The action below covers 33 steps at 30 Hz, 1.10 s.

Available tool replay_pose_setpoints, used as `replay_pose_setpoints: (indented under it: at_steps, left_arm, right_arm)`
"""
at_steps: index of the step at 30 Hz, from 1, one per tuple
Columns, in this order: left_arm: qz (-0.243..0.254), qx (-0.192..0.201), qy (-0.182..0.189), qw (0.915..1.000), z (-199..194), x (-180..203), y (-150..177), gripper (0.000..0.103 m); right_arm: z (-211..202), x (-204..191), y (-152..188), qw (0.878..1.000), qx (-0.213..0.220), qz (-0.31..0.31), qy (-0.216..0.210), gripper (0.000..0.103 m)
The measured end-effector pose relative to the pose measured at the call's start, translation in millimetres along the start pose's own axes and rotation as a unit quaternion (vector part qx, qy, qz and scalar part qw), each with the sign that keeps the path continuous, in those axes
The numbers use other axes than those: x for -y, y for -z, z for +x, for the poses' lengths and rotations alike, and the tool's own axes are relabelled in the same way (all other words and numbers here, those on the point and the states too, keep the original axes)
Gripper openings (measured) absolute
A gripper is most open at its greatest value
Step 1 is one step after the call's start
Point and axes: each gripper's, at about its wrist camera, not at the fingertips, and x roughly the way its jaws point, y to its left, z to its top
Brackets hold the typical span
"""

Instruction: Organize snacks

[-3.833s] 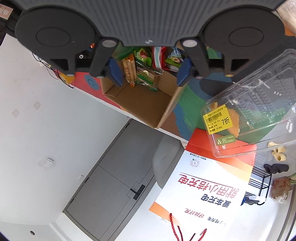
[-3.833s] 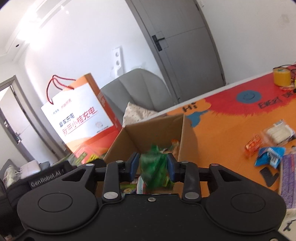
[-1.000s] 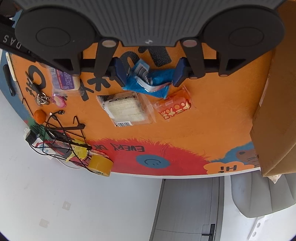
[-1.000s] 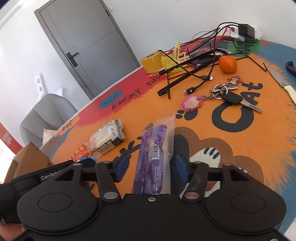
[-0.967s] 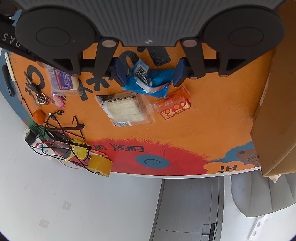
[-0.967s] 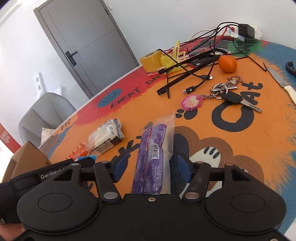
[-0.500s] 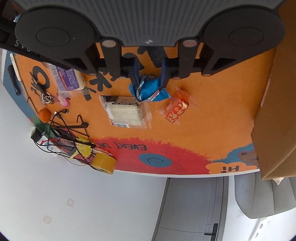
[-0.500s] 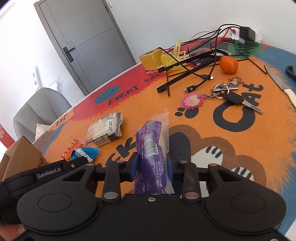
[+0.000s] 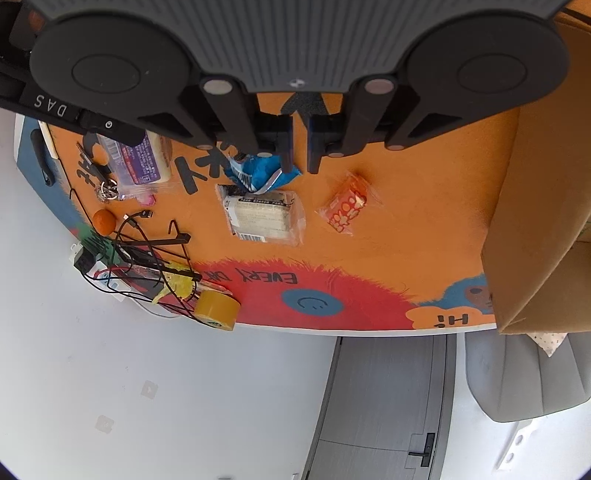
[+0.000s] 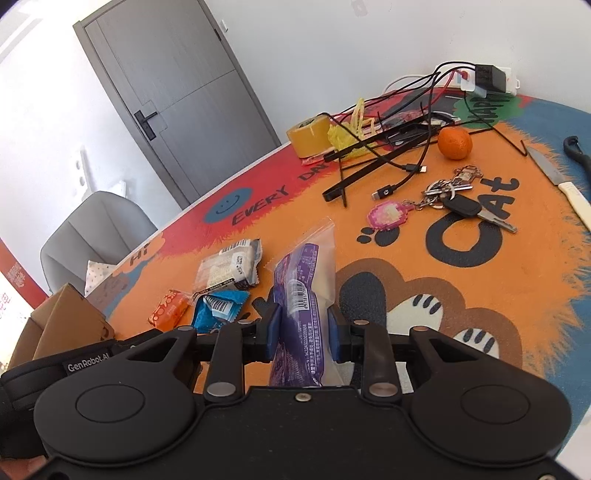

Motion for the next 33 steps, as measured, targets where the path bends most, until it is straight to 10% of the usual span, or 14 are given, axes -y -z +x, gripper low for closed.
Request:
replay_pose_setpoints:
  at_steps: [9, 21, 26, 33]
  left_arm:
    - [-0.006, -0.013, -0.006, 0.9999, 21.2, 14.4, -6.0, 0.054]
    - [0.003, -0.019, -0.007, 0.9998, 59.7, 36.7, -3.5, 0.059]
    - [0.009, -0.017, -0.008, 0.9998, 56.4, 33.6, -0.3, 0.038]
    - [0.000, -0.002, -0.002, 1.0000, 33.1, 21.9, -2.9, 0.034]
  right_arm:
    - [1.4, 20.2, -8.3, 1.000, 0.011, 0.018, 0.015, 0.027]
    - [7.6, 38.8, -9.4, 0.999, 0.008, 0.038, 0.016, 0.028]
    - [11.4, 36.1, -6.2, 0.999, 0.005, 0.038, 0.012, 0.028]
    - [11.1, 23.5, -3.5, 0.999, 0.006, 0.037, 0.008, 0.027]
